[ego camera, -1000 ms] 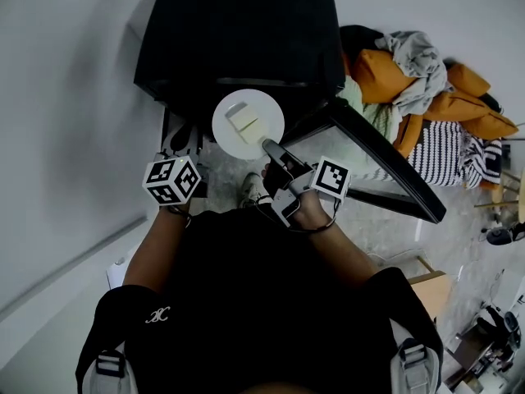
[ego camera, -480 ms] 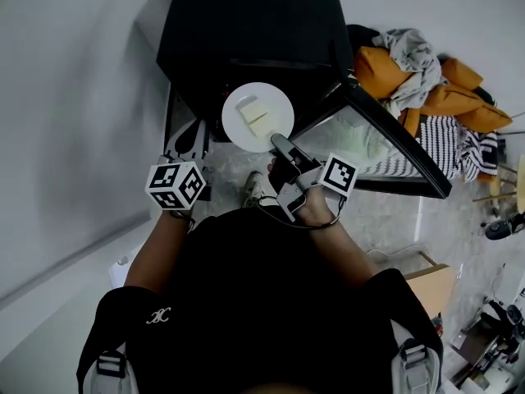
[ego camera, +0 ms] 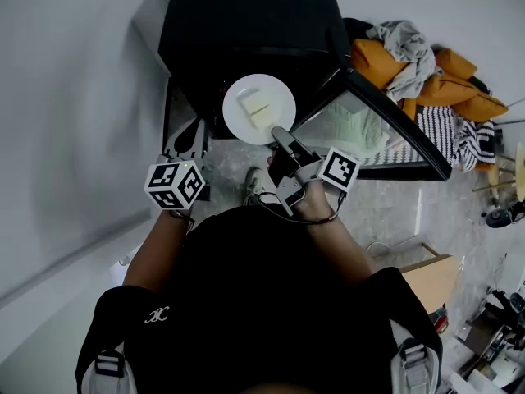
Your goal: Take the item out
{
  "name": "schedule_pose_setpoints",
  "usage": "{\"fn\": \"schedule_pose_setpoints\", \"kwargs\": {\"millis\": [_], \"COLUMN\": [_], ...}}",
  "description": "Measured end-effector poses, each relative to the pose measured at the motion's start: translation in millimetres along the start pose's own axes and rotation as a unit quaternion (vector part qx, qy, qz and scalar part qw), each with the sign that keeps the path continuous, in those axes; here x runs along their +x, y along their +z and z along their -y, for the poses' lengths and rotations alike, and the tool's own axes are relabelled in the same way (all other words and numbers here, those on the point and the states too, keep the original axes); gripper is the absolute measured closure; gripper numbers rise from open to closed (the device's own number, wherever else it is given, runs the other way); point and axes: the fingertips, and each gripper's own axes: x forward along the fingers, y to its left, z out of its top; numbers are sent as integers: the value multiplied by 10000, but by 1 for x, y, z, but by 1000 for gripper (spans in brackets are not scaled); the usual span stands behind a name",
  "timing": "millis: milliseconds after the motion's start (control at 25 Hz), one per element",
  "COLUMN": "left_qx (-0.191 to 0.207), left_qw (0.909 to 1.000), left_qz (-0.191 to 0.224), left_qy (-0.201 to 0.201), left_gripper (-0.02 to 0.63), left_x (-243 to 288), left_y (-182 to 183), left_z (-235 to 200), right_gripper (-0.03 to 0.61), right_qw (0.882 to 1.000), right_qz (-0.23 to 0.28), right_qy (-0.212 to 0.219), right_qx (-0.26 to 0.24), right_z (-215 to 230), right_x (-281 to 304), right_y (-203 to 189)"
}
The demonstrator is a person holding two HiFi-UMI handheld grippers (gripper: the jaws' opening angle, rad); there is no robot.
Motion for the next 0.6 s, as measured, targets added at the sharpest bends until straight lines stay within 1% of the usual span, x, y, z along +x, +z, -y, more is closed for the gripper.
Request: {"fn": "schedule_pose_setpoints", "kwargs": {"millis": [240, 400, 600], "left_qx": [-28, 66, 291], "left_qw": [10000, 9999, 9995], "left_qz": [-83, -89, -32], "left_qy": [-14, -42, -74], "left_gripper": [606, 606, 606], "left_x": [2, 4, 5], "left_y": [5, 5, 4], "left_z": [-3, -2, 0], "right_gripper": [558, 558, 558], "right_qw": [9999, 9997, 9997], "right_qz": [44, 96, 105], "right_qy": [-86, -150, -154], "right_qx": [85, 139, 137], "right_z": [-2, 5, 10], "right_x": [-1, -3, -3], "right_y": [0, 1, 2]}}
